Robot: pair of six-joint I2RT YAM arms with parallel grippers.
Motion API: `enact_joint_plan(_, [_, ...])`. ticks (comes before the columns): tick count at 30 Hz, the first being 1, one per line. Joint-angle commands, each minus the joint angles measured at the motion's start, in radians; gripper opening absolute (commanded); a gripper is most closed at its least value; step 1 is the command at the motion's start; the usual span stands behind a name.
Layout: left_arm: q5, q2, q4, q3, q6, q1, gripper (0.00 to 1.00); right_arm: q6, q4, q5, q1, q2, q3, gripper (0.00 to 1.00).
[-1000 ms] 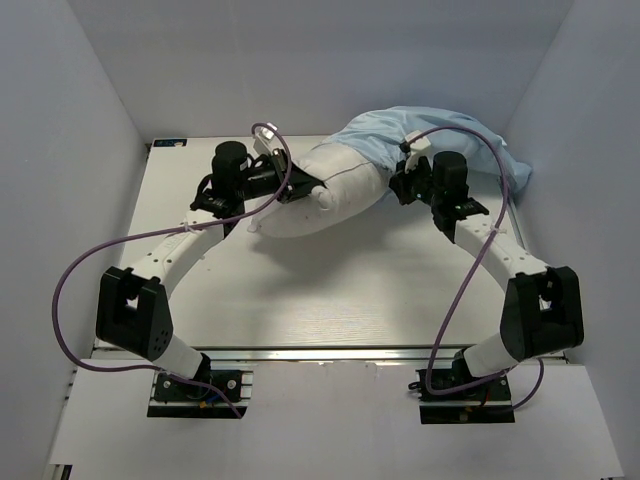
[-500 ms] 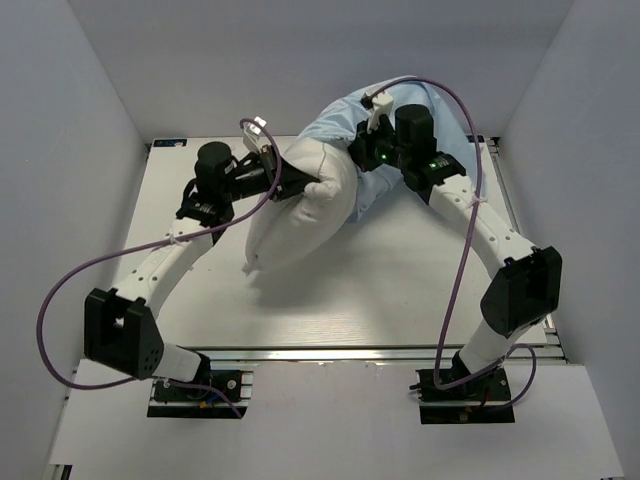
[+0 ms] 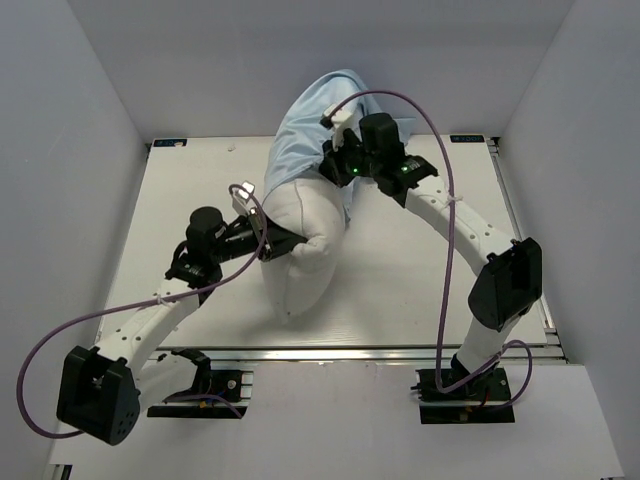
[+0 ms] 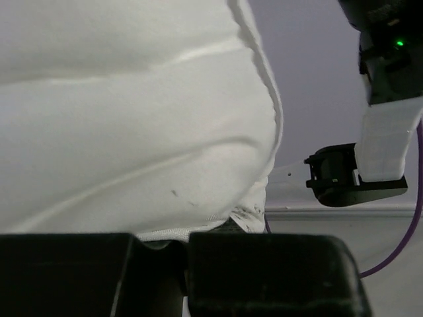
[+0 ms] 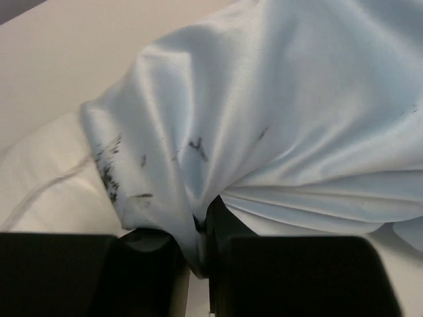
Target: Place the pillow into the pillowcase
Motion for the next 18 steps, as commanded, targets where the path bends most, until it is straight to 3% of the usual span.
enact_joint_plan(1, [-0.136,-0.012,0.026,-0.09,-0.006,0.011,0.0,-0.123,0.031,-0.151,0.092,-0.02,0.014,0.18])
enact_joint_plan(5, [-0.191,-0.018,0.032,-0.158,-0.012,0.043,0.0,-0.197,0.0,-0.152,0.1,-0.006,-0.059,0.41])
enact_joint_plan(7, [-0.205,-0.021,0.026,-0.167,-0.014,0.063,0.0,-0.225,0.006,-0.137,0.1,-0.014,-0.086,0.57])
enact_joint_plan(10, [-0.199,-0.019,0.033,-0.172,-0.019,0.121,0.0,-0.249,0.027,-0.109,0.098,-0.024,-0.101,0.64])
enact_joint_plan(14, [-0.159,-0.026,0.026,-0.172,-0.012,0.183,0.0,-0.28,0.047,-0.095,0.086,-0.001,-0.096,0.56])
enact_joint_plan(15, [-0.144,-0.027,0.024,-0.173,-0.012,0.193,0.0,-0.291,0.041,-0.106,0.082,0.008,-0.089,0.42])
enact_joint_plan(18, [-0.116,-0.038,0.006,-0.18,0.0,0.232,0.0,-0.309,0.043,-0.101,0.072,0.025,-0.073,0.24])
